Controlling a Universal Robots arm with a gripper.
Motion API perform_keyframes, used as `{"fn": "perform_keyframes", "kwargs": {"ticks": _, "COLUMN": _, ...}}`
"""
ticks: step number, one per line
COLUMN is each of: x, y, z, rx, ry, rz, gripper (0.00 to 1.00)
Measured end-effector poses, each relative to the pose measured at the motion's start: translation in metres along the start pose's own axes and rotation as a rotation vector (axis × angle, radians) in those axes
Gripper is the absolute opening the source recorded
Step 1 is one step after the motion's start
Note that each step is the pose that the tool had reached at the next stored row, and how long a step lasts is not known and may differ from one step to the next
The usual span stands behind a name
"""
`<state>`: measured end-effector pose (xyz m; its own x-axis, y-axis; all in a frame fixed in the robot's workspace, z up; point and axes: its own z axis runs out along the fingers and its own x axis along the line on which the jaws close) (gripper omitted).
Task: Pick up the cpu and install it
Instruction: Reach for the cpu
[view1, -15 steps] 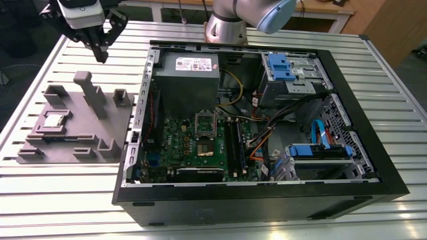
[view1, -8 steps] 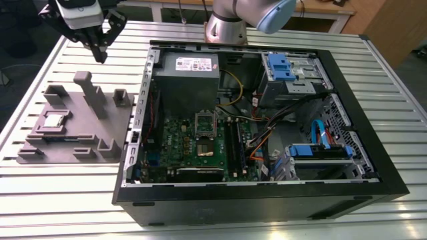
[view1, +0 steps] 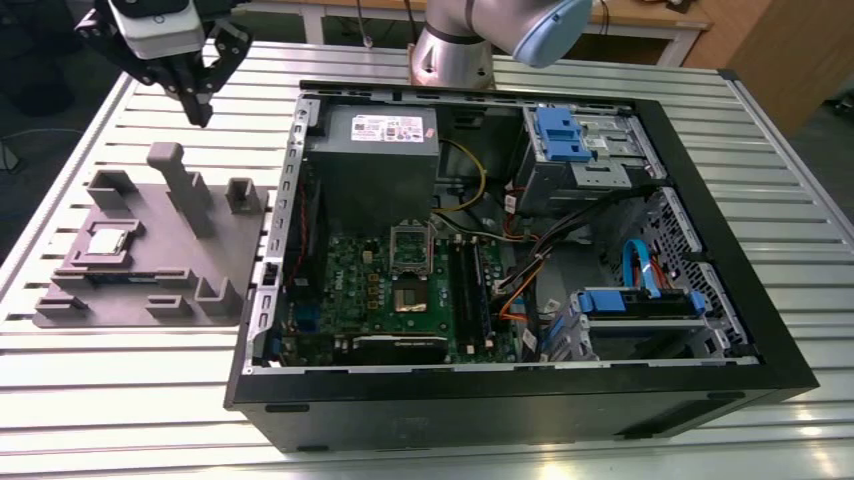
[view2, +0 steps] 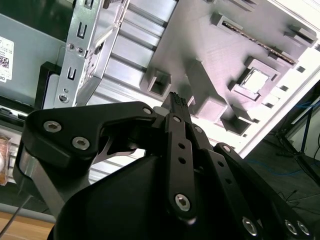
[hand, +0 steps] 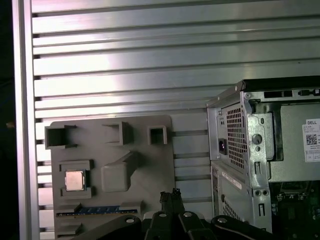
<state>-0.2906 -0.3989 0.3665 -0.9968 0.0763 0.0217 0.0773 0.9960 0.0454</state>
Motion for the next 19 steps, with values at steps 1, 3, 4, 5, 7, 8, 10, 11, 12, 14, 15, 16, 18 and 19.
{"fn": "perform_keyframes", "kwargs": {"ticks": 1, "x": 0.0002, "y": 0.0000, "z": 0.0001, "rx": 0.0000, "ry": 0.0002, "rz": 0.000, "gripper": 0.10}}
{"fn": "perform_keyframes", "kwargs": {"ticks": 3, "x": 0.0006, "y": -0.0001, "z": 0.0002, "rx": 0.0001, "ry": 0.0006, "rz": 0.000, "gripper": 0.10}}
{"fn": "perform_keyframes", "kwargs": {"ticks": 4, "x": 0.0008, "y": -0.0001, "z": 0.0003, "rx": 0.0000, "ry": 0.0007, "rz": 0.000, "gripper": 0.10}}
{"fn": "perform_keyframes", "kwargs": {"ticks": 5, "x": 0.0011, "y": -0.0001, "z": 0.0003, "rx": 0.0001, "ry": 0.0009, "rz": 0.000, "gripper": 0.10}}
{"fn": "perform_keyframes", "kwargs": {"ticks": 7, "x": 0.0015, "y": -0.0001, "z": 0.0005, "rx": 0.0001, "ry": 0.0012, "rz": 0.000, "gripper": 0.10}}
{"fn": "perform_keyframes", "kwargs": {"ticks": 8, "x": 0.0017, "y": -0.0002, "z": 0.0005, "rx": 0.0001, "ry": 0.0013, "rz": 0.000, "gripper": 0.10}}
{"fn": "perform_keyframes", "kwargs": {"ticks": 10, "x": 0.0022, "y": -0.0002, "z": 0.0007, "rx": 0.0001, "ry": 0.0016, "rz": 0.000, "gripper": 0.10}}
{"fn": "perform_keyframes", "kwargs": {"ticks": 11, "x": 0.0025, "y": -0.0002, "z": 0.0007, "rx": 0.0001, "ry": 0.0018, "rz": 0.000, "gripper": 0.10}}
{"fn": "perform_keyframes", "kwargs": {"ticks": 12, "x": 0.0027, "y": -0.0002, "z": 0.0008, "rx": 0.0002, "ry": 0.0019, "rz": 0.000, "gripper": 0.10}}
{"fn": "perform_keyframes", "kwargs": {"ticks": 14, "x": 0.0031, "y": -0.0003, "z": 0.0009, "rx": 0.0002, "ry": 0.0023, "rz": 0.000, "gripper": 0.10}}
{"fn": "perform_keyframes", "kwargs": {"ticks": 15, "x": 0.0033, "y": -0.0003, "z": 0.0010, "rx": 0.0002, "ry": 0.0024, "rz": 0.000, "gripper": 0.10}}
{"fn": "perform_keyframes", "kwargs": {"ticks": 16, "x": 0.0035, "y": -0.0003, "z": 0.0011, "rx": 0.0002, "ry": 0.0026, "rz": 0.000, "gripper": 0.10}}
{"fn": "perform_keyframes", "kwargs": {"ticks": 18, "x": 0.0040, "y": -0.0004, "z": 0.0012, "rx": 0.0002, "ry": 0.0029, "rz": 0.000, "gripper": 0.10}}
{"fn": "perform_keyframes", "kwargs": {"ticks": 19, "x": 0.0042, "y": -0.0004, "z": 0.0013, "rx": 0.0003, "ry": 0.0031, "rz": 0.000, "gripper": 0.10}}
